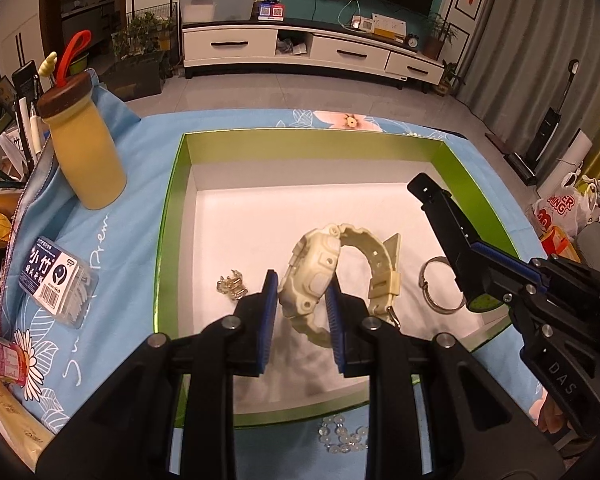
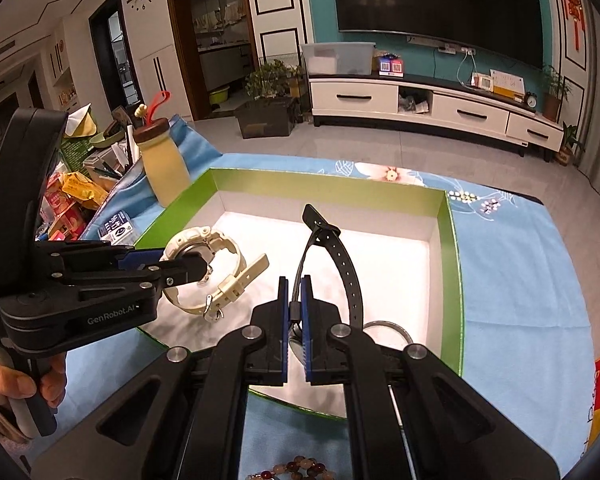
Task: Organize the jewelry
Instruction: 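Lower both watches into the green box and open both grippers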
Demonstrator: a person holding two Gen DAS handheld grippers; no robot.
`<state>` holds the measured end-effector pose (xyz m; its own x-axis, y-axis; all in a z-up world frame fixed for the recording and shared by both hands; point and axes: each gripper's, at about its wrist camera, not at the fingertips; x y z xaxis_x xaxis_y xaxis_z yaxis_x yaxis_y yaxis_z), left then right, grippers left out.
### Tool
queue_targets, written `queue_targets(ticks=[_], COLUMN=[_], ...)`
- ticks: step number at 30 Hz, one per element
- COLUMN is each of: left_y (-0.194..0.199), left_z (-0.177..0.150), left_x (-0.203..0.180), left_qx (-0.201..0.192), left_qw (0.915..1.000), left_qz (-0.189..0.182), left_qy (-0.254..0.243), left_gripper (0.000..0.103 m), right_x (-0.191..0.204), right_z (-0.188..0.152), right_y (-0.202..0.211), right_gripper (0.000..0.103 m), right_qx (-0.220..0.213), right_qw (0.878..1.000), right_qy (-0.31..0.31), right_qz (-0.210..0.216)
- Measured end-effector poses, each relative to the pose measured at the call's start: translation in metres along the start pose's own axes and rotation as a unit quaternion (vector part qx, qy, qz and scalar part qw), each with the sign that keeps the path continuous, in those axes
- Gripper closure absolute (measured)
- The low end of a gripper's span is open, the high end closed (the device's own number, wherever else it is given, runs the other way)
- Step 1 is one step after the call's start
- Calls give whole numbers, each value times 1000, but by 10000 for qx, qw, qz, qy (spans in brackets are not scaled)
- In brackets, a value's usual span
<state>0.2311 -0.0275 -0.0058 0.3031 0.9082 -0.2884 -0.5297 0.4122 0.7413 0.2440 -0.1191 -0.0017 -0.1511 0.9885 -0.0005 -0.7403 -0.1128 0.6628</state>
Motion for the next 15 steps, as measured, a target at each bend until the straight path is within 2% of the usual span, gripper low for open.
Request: queue_targets(ticks=[15], left_y=[-6], left_z=[-1], left_x=[-3], left_qx=[74], left_qw=[10000], left_qz=[63], left_qy=[-3], left_gripper=[79], right_x=[-1], right_z=[-1], right_y=[-9], right_gripper=[98], right_qx=[120], right_qw=[9999], right_qy=[-55], right_qz=[-15])
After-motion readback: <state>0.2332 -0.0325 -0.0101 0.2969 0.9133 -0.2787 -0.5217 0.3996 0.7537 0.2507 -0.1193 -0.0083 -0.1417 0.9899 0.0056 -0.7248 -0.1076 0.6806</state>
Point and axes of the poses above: each gripper's, at about its wrist camera, not at the fingertips, and y roughly against the way its jaws point, x to its left, z to its top, and after that the axes turned 11 degrees about -z, right-handed
